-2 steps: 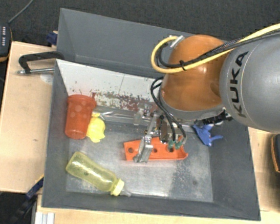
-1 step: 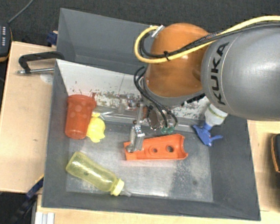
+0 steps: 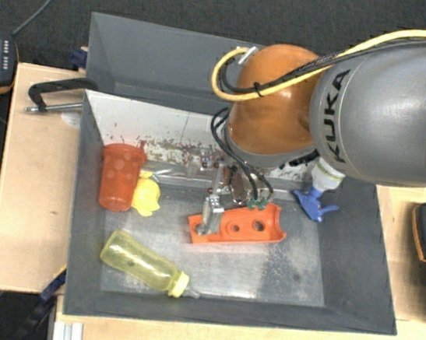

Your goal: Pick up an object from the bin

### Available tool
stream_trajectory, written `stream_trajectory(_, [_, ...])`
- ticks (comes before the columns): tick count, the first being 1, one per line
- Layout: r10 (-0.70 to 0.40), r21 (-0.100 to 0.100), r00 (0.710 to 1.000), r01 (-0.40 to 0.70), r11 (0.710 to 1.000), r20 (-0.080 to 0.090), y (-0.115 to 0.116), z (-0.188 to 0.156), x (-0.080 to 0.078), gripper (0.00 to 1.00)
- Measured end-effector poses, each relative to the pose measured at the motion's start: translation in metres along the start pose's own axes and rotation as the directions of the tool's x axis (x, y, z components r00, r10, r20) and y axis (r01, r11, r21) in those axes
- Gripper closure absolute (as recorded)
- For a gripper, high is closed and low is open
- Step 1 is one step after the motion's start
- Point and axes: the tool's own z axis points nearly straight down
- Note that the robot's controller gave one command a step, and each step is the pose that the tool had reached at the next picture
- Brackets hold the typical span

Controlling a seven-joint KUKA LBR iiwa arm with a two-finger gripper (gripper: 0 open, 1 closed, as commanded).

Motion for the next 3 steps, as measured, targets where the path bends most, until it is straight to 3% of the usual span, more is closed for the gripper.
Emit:
stream_trajectory(1, [0.258,0.000,0.966,-0.258,0.966,0.003,-0.024,0.031,0.001,0.00])
stream_trajectory(2, [0.065,-0.001,0.998,-0.065,0.998,0.001,-0.061,0.043,0.028,0.00])
stream_trajectory(3, [-0.093,0.002,0.996,0.093,0.996,0.009,-0.063,0.085,0.046,0.00])
